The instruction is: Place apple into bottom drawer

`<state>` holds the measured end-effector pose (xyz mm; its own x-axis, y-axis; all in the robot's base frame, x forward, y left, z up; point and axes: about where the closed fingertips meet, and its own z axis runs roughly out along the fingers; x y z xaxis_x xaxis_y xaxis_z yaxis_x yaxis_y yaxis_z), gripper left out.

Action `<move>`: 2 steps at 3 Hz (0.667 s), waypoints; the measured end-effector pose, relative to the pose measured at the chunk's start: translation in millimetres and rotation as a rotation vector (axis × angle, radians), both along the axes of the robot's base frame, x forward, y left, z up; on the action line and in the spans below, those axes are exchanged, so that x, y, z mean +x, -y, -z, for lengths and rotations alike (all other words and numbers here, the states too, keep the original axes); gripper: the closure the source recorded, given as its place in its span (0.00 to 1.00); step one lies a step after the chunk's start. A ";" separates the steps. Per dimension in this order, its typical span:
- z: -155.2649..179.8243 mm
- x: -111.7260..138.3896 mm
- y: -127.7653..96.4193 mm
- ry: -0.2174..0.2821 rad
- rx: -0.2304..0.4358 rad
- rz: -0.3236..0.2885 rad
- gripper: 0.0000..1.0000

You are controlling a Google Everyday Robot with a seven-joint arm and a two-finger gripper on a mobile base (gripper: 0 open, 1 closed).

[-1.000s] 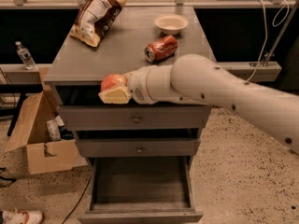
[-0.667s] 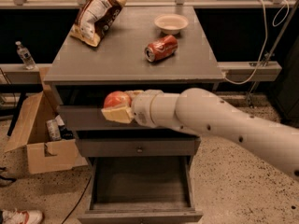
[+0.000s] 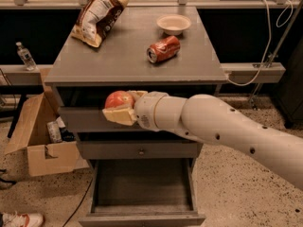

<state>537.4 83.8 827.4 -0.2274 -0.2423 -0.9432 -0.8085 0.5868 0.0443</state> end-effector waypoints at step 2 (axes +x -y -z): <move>102.4 -16.5 34.7 -0.120 -0.019 0.046 1.00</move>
Offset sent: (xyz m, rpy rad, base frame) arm -0.0324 -0.0739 -0.1830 -0.0159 0.2196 -0.0859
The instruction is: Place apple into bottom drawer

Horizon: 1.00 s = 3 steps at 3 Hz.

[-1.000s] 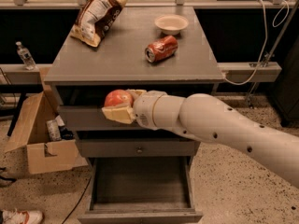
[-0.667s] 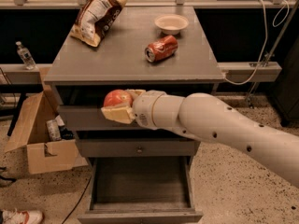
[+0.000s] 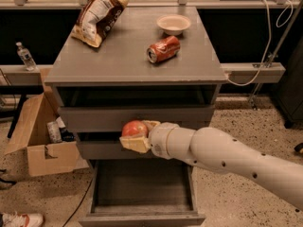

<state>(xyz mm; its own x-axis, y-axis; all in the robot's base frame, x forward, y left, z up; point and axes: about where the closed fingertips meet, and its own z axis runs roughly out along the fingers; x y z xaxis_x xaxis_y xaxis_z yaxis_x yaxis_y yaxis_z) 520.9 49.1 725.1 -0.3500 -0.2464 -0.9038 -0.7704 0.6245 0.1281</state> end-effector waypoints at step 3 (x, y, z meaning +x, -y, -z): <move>131.8 -23.4 43.4 -0.174 0.014 0.041 1.00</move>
Offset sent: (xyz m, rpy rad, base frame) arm -0.0298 -0.0643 -0.1909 0.0168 0.2574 -0.0632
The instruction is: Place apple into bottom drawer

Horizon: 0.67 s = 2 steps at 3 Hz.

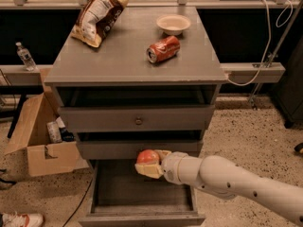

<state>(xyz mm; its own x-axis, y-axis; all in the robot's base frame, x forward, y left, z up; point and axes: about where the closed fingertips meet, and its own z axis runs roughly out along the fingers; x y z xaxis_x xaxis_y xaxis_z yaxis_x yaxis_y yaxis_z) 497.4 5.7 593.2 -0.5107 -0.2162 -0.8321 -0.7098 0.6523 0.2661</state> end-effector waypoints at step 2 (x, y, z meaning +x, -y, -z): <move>101.7 27.7 8.5 -0.075 -0.077 -0.036 1.00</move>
Offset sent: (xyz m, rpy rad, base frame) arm 0.0473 -0.0212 -0.1688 -0.1101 0.1312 0.0554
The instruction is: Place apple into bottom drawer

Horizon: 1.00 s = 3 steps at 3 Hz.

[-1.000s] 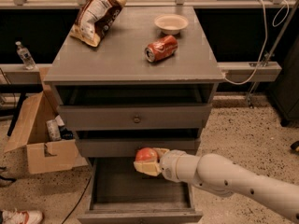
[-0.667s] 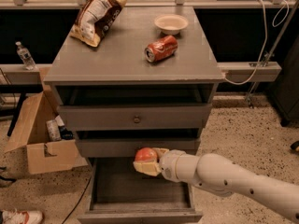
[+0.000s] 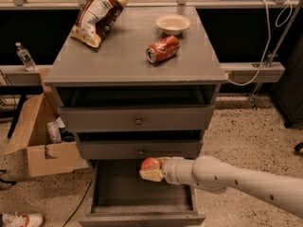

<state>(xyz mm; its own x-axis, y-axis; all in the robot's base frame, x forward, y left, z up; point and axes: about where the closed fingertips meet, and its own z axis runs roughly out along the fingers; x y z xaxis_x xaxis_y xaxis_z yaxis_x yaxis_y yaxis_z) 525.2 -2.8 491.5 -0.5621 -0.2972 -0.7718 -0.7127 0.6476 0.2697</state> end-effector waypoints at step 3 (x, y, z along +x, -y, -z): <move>115.8 32.4 10.4 -0.098 0.077 -0.052 1.00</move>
Offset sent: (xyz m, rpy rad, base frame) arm 0.0421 -0.0169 -0.1617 0.1053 0.1452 0.0715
